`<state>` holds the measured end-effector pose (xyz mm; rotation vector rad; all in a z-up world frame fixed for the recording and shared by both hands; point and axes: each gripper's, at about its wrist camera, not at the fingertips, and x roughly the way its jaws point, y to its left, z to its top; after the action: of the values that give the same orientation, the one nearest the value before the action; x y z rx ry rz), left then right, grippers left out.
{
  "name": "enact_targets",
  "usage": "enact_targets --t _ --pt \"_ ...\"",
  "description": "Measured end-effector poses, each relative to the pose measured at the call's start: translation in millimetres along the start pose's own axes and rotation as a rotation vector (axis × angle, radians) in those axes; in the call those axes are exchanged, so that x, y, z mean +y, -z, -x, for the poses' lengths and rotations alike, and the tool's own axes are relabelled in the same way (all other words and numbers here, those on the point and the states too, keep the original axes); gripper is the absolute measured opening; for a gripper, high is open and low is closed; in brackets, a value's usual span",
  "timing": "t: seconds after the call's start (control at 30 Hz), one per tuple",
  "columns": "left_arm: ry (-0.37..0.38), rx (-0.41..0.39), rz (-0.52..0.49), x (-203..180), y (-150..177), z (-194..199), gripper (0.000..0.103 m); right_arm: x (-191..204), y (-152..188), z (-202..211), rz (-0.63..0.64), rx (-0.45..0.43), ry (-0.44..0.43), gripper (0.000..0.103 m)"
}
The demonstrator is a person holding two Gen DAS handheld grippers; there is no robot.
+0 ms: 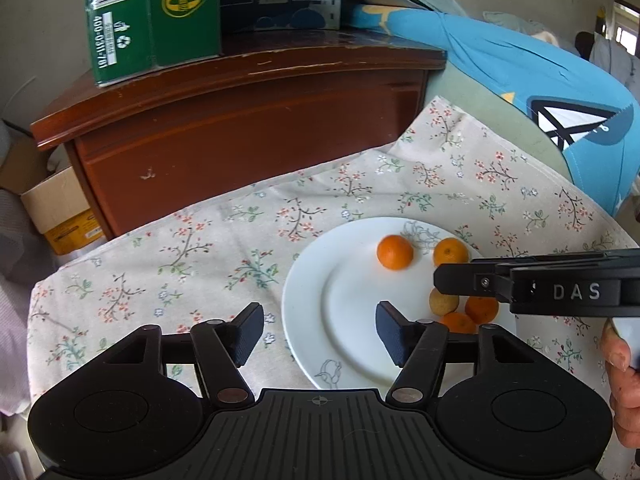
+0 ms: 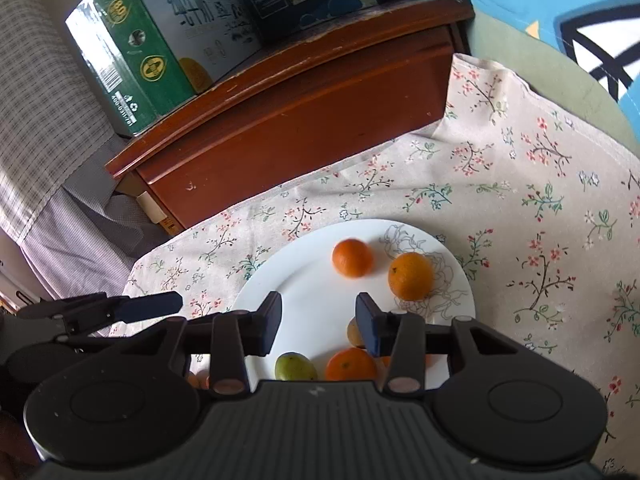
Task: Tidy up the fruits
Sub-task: 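Move the left tool toward a large green plum while the right tool grasps another brown kiwi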
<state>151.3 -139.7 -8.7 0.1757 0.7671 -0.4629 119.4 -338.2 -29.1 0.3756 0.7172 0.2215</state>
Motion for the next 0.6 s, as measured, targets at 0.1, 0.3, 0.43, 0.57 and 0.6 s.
enact_targets --t 0.1,0.3,0.43,0.57,0.6 --pt "-0.017 -0.004 0.019 5.4 0.2 7.7 0.065 3.0 0.2 2.1 0.016 -0.006 0.001 0.044" --pt "-0.044 -0.006 0.019 11.9 10.0 24.6 0.066 2.8 5.6 10.1 0.009 0.006 -0.004 0.048" --pt "-0.069 -0.013 0.008 12.6 21.2 36.0 0.067 8.9 14.5 17.5 0.033 0.019 -0.018 0.048" --pt "-0.078 -0.013 0.025 15.8 36.3 48.9 0.068 17.2 22.2 24.0 0.075 0.016 -0.023 0.048" --pt "-0.078 -0.011 0.031 16.7 39.8 51.3 0.068 18.3 24.2 25.7 0.077 0.014 -0.024 0.048"
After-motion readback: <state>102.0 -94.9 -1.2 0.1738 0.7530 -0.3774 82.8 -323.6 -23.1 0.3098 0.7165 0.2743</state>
